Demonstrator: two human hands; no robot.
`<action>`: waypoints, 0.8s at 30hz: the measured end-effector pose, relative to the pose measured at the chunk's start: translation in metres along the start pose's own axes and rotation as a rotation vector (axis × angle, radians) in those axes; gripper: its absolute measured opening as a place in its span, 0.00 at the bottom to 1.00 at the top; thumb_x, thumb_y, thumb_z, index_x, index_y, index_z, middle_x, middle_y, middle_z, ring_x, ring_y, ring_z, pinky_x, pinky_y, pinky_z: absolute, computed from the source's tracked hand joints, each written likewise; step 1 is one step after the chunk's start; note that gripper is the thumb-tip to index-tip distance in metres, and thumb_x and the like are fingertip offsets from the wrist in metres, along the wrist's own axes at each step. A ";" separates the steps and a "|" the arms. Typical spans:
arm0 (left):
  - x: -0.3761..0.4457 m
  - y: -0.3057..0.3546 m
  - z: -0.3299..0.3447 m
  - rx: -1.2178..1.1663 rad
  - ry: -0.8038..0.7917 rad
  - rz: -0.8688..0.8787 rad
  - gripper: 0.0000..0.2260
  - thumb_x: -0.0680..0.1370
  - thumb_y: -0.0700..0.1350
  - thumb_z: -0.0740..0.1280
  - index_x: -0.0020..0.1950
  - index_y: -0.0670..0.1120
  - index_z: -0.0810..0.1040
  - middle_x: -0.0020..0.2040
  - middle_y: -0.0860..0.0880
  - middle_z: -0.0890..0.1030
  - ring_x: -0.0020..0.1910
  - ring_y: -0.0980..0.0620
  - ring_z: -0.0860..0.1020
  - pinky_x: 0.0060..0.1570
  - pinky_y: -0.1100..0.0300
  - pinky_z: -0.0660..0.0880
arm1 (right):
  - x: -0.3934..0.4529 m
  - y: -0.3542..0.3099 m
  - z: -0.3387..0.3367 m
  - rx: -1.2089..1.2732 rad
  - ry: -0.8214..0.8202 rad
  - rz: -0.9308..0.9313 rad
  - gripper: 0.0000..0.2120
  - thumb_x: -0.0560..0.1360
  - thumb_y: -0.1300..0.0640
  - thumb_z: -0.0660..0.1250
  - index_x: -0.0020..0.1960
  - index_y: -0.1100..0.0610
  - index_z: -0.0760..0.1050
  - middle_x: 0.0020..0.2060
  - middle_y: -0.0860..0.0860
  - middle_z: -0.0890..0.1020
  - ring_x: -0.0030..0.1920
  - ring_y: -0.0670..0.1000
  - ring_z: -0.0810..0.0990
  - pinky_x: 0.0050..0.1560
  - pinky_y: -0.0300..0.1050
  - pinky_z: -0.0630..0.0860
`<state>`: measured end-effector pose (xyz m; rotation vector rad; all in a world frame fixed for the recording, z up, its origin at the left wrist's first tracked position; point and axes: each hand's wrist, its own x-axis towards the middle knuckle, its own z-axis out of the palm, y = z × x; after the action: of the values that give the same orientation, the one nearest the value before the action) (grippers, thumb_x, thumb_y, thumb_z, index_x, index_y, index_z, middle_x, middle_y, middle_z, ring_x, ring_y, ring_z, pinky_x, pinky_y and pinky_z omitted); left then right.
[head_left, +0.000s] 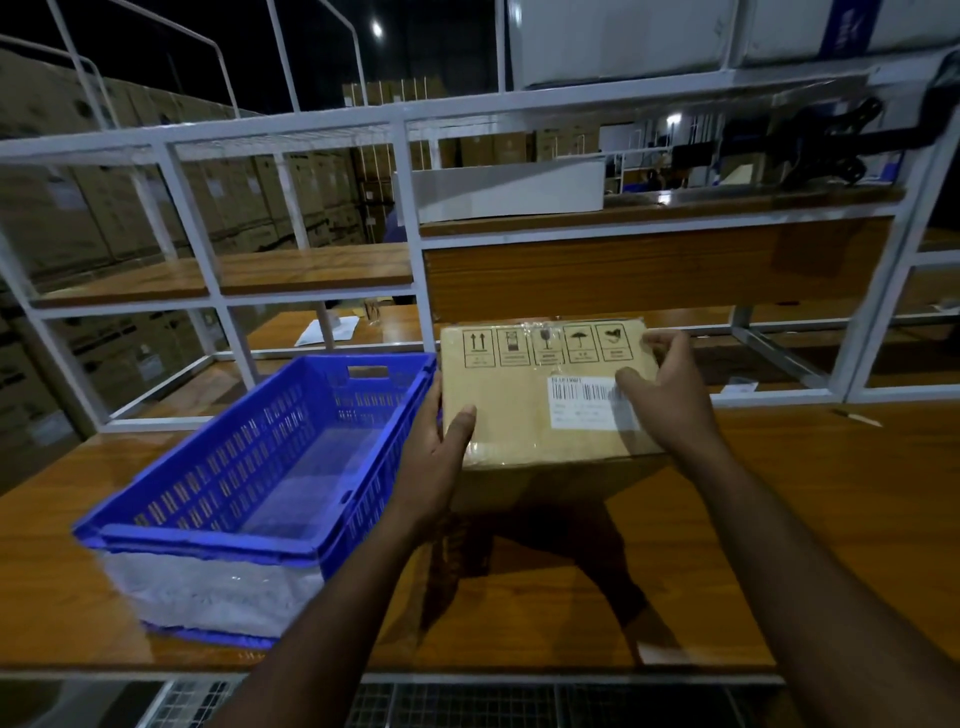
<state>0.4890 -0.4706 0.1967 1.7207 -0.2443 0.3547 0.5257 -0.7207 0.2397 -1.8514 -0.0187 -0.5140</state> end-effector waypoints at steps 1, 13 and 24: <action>0.003 0.007 -0.002 -0.016 0.003 0.001 0.24 0.84 0.51 0.61 0.80 0.55 0.61 0.72 0.54 0.74 0.67 0.56 0.75 0.58 0.63 0.77 | 0.002 -0.005 -0.002 -0.018 -0.019 -0.002 0.20 0.78 0.62 0.67 0.66 0.54 0.65 0.59 0.49 0.74 0.59 0.52 0.77 0.44 0.41 0.77; 0.042 0.002 -0.019 0.127 0.132 -0.035 0.15 0.84 0.44 0.61 0.69 0.55 0.77 0.73 0.53 0.72 0.75 0.50 0.66 0.73 0.42 0.67 | 0.007 -0.010 0.025 -0.430 -0.246 -0.173 0.18 0.79 0.54 0.68 0.68 0.53 0.77 0.79 0.52 0.61 0.78 0.56 0.57 0.73 0.57 0.61; 0.040 -0.010 -0.017 0.702 0.059 0.325 0.22 0.74 0.61 0.72 0.66 0.55 0.80 0.66 0.55 0.80 0.69 0.57 0.72 0.66 0.51 0.74 | -0.011 0.002 0.053 -0.722 -0.156 -0.493 0.26 0.77 0.36 0.64 0.69 0.48 0.74 0.69 0.47 0.77 0.71 0.48 0.70 0.75 0.57 0.57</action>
<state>0.5275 -0.4506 0.2051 2.3577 -0.3885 0.7993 0.5341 -0.6708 0.2208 -2.6101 -0.4561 -0.7811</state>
